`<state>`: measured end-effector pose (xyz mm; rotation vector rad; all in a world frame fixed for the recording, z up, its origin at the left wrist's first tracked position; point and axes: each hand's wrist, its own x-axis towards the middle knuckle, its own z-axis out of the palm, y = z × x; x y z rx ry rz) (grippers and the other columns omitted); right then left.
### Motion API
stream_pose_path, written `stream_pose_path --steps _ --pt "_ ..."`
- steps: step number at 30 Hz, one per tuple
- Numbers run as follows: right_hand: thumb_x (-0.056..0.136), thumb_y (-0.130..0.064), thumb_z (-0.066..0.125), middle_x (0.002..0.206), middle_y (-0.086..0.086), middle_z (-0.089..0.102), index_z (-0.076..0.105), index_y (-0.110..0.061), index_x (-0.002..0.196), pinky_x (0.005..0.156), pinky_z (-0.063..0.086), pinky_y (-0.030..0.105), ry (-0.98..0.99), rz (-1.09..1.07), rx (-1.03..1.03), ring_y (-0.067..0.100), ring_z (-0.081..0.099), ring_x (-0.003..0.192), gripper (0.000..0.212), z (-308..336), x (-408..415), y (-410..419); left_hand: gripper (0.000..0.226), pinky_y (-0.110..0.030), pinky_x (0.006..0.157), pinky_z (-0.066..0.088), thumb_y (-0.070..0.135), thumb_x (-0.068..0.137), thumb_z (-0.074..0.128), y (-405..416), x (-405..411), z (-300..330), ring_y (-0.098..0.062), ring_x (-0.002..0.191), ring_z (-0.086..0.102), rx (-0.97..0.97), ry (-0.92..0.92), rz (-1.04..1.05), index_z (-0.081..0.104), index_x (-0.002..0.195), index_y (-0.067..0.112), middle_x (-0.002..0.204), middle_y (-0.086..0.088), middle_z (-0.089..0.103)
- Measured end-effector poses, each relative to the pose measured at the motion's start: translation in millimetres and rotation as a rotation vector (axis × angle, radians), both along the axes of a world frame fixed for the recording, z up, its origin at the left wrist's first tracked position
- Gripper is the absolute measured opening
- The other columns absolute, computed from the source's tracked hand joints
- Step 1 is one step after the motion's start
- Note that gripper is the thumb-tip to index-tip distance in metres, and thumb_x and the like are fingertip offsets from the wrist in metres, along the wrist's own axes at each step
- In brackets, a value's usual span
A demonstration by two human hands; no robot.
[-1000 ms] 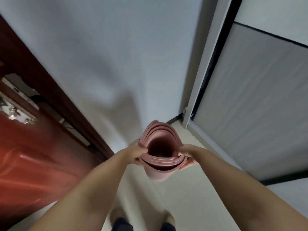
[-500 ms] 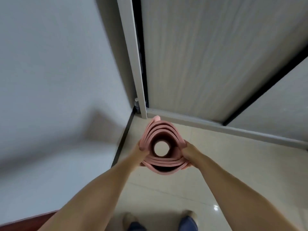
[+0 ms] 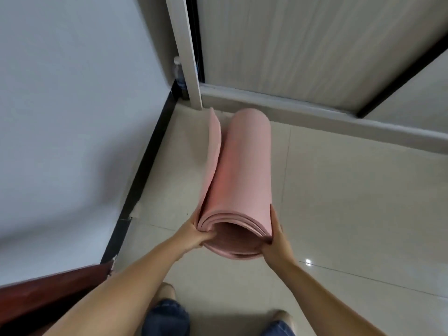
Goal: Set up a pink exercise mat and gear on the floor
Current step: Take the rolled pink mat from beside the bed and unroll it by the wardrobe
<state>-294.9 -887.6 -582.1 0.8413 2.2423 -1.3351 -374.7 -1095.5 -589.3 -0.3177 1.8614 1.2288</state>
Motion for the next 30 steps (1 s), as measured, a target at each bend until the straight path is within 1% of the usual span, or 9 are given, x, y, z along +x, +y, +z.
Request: stream_pose_path --steps 5,10,14,17,19,21,23,26,30 --pt "0.084 -0.002 0.044 0.155 -0.003 0.023 -0.004 -0.037 0.153 0.09 0.039 0.027 0.016 0.059 0.037 0.026 0.05 0.126 0.091 -108 11 -14 0.058 -0.025 0.078 0.051 0.02 0.071 0.074 -17 -2 -108 -0.013 0.095 0.059 -0.169 -0.093 -0.227 0.051 0.123 0.026 0.102 0.01 0.064" --pt "0.088 -0.013 0.043 0.145 0.005 0.036 -0.017 -0.033 0.15 0.069 0.05 0.036 0.006 0.222 0.208 0.03 0.062 0.088 0.089 -217 16 -13 0.033 -0.029 0.079 0.052 -0.004 0.086 0.057 -34 -55 -183 -0.009 0.093 0.059 -0.227 -0.343 -0.453 0.061 0.104 0.023 0.103 0.002 0.065" --pt "0.084 -0.047 0.041 0.145 0.007 0.039 -0.044 -0.029 0.138 0.063 0.049 0.036 0.04 0.48 0.388 0.03 0.063 0.079 0.102 -268 15 10 0.018 -0.034 0.074 0.055 0.011 0.097 0.048 -42 -110 -204 -0.02 0.079 0.066 -0.16 -0.081 -0.055 0.065 0.101 0.008 0.084 -0.004 0.07" --pt "0.085 -0.041 0.064 0.141 -0.001 0.048 -0.02 -0.015 0.152 0.092 0.046 0.03 -0.321 0.767 0.296 0.029 0.058 0.119 0.11 -240 -9 49 0.039 -0.031 0.069 0.054 0.043 0.098 0.047 -43 -150 -190 -0.021 0.073 0.066 0.085 -0.022 0.319 0.062 0.105 0.008 0.082 -0.008 0.069" --pt "0.09 -0.027 0.062 0.147 0.004 0.045 0.016 -0.018 0.154 0.094 0.043 0.026 -0.618 0.879 0.349 0.024 0.05 0.129 0.079 -212 -29 59 0.07 -0.04 0.097 0.048 0.067 0.085 0.048 -41 -166 -178 -0.024 0.109 0.06 0.106 -0.087 0.155 0.055 0.128 0.013 0.122 -0.008 0.063" --pt "0.094 -0.008 0.048 0.147 0.009 0.046 0.037 -0.01 0.147 0.095 0.043 0.026 -0.556 0.804 0.477 0.025 0.05 0.129 0.055 -195 -52 60 0.089 -0.042 0.119 0.023 0.064 0.085 0.052 -34 -163 -182 -0.024 0.145 0.029 -0.13 -0.008 -0.062 0.022 0.153 0.016 0.158 -0.002 0.026" --pt "0.095 -0.006 0.037 0.139 0.015 0.053 0.047 -0.003 0.138 0.093 0.044 0.029 -0.324 0.491 0.519 0.03 0.054 0.123 0.044 -190 -73 57 0.074 -0.039 0.12 0.022 0.04 0.098 0.048 -28 -147 -204 -0.029 0.147 0.024 -0.374 0.201 -0.141 0.014 0.154 0.006 0.161 -0.011 0.018" --pt "0.101 -0.027 0.033 0.147 0.012 0.043 0.028 -0.019 0.15 0.093 0.047 0.04 -0.048 -0.078 0.148 0.033 0.047 0.128 0.05 -193 -90 48 0.052 -0.037 0.111 0.036 0.02 0.1 0.042 -36 -135 -221 -0.036 0.135 0.042 -0.462 0.397 -0.124 0.032 0.147 -0.001 0.15 -0.021 0.039" --pt "0.092 -0.063 0.035 0.159 -0.006 0.022 0.004 -0.036 0.153 0.1 0.039 0.049 -0.037 -0.256 -0.191 0.026 0.031 0.142 0.073 -201 -87 21 0.065 -0.034 0.118 0.02 0.023 0.1 0.046 -66 -145 -214 -0.028 0.147 0.022 -0.344 0.285 0.032 0.014 0.152 0.0 0.161 -0.014 0.017"
